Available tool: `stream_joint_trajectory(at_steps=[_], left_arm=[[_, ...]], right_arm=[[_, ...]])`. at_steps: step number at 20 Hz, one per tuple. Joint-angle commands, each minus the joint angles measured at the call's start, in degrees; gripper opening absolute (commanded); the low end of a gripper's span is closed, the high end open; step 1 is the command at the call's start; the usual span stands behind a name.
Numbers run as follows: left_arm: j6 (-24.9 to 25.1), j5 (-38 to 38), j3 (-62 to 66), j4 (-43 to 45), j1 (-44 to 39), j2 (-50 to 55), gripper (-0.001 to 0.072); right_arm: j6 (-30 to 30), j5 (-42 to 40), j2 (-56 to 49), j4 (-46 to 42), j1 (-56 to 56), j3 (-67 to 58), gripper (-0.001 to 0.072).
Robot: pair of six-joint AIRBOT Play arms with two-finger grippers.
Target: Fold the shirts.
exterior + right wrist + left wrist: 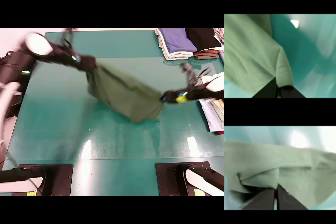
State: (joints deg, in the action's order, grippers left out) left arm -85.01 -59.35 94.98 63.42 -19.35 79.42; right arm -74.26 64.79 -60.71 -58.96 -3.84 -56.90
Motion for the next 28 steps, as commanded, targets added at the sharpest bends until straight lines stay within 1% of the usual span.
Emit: stream_joint_trajectory(at_steps=[1,4,6,8,10,13,15,17,19,20,21,22,24,25,27,28], left_arm=[[0.11,0.46,4.63,6.38,0.42,-13.16,0.0024],[0.04,0.55,5.92,6.45,0.39,-20.72,0.0024],[0.02,-1.18,5.86,6.45,0.39,-21.62,0.0023],[0.00,-3.56,4.00,6.34,0.37,-20.96,0.0023],[0.02,-5.29,-0.04,7.67,-1.53,-19.82,0.0023],[0.02,-5.09,-11.67,8.81,-7.96,-18.62,0.0023],[0.02,-5.14,-20.17,8.39,-13.57,-17.86,0.0023],[0.02,-5.29,-26.99,6.47,-19.43,-17.38,0.0025],[0.04,-5.31,-30.80,3.15,-23.98,-17.33,0.0028],[0.11,-5.70,-30.93,1.40,-24.98,-17.33,0.0216],[-0.04,-5.75,-30.51,0.00,-24.83,-17.70,0.0590],[-0.09,-6.36,-29.29,-0.07,-23.98,-17.94,0.0605],[-0.50,-8.13,-25.35,0.17,-19.61,-19.12,0.0606],[-0.50,-8.41,-23.52,0.22,-16.28,-20.26,0.0606],[-0.74,-7.96,-21.29,1.51,-6.99,-22.86,0.0606],[-1.97,-7.87,-21.51,2.95,-2.14,-23.43,0.0606]], right_arm=[[-0.48,8.76,9.88,-5.60,-2.91,-16.48,0.0019],[-2.43,10.43,13.68,-5.51,-4.92,-25.83,0.0018],[-3.34,10.47,13.99,-5.11,-4.46,-28.06,0.0018],[-4.57,10.32,13.92,-5.31,-2.45,-26.23,0.0018],[-5.81,10.08,13.92,-5.46,0.20,-20.85,0.0018],[-6.32,8.31,14.01,-5.75,2.58,-10.86,0.0018],[-6.40,6.99,13.99,-5.70,2.56,-6.60,0.0018],[-6.73,6.69,14.01,-5.77,2.56,-4.48,0.0018],[-6.73,6.69,13.99,-5.81,2.56,-4.07,0.0018],[-6.73,6.12,14.03,-5.75,2.56,-4.09,0.0018],[-6.73,5.60,14.01,-5.66,2.56,-4.09,0.0018],[-6.73,5.57,14.01,-5.73,2.56,-4.09,0.0018],[-6.73,5.57,13.99,-5.60,2.56,-4.09,0.0018],[-6.73,5.55,13.99,-5.64,2.56,-4.09,0.0018],[-6.73,5.53,13.99,-5.60,2.56,-4.09,0.0019],[-6.73,5.22,13.99,-5.62,2.56,-4.09,0.0019]])
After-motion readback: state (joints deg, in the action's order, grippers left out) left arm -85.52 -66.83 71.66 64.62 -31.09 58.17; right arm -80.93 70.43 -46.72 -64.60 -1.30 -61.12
